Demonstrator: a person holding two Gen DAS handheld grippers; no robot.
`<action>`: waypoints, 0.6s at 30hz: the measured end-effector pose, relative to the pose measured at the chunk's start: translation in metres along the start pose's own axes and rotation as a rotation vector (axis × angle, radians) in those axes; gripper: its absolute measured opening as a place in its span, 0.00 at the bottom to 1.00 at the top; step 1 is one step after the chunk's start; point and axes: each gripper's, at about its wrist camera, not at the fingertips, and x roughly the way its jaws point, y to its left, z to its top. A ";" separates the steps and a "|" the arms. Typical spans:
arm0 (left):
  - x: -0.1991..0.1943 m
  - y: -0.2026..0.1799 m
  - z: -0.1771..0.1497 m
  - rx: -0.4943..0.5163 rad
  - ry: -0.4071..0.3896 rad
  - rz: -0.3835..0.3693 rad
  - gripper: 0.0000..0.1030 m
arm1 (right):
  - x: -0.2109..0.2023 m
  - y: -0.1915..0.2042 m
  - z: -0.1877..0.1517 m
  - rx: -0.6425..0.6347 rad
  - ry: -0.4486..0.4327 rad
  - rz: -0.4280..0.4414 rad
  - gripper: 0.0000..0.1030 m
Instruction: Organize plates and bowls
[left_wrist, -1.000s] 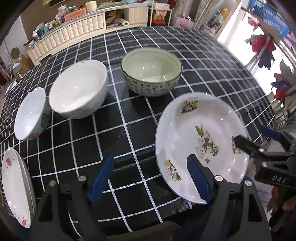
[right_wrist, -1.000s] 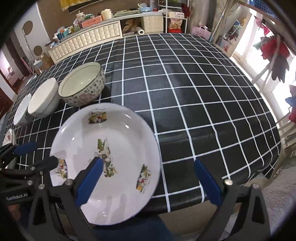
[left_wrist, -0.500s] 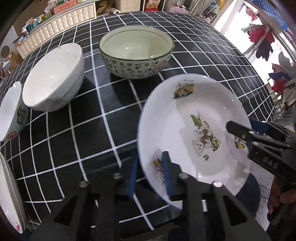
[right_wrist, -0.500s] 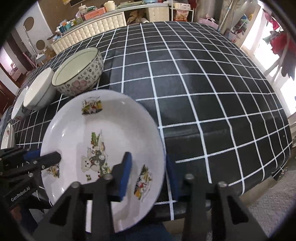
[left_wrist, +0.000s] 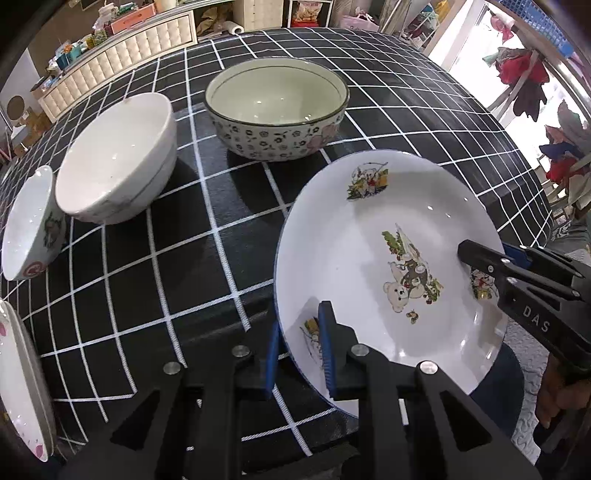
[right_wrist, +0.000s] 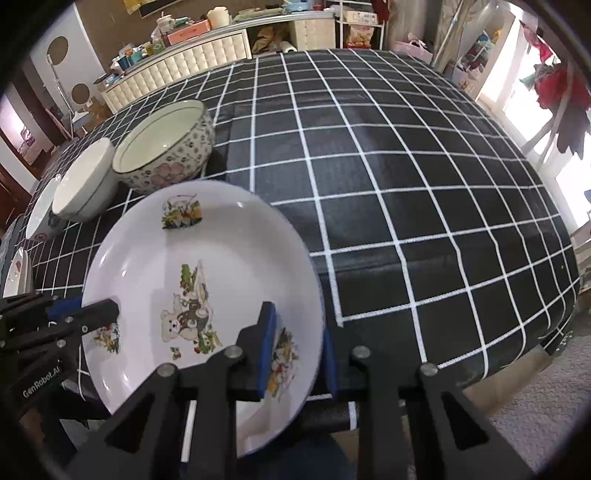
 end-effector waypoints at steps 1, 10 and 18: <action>-0.004 0.002 -0.002 -0.003 -0.003 0.004 0.17 | -0.002 0.002 0.000 -0.001 -0.003 0.001 0.27; -0.032 0.027 -0.012 -0.036 -0.045 0.031 0.16 | -0.018 0.038 0.004 -0.034 -0.024 0.005 0.27; -0.064 0.063 -0.025 -0.073 -0.092 0.064 0.15 | -0.028 0.084 0.005 -0.076 -0.038 0.035 0.27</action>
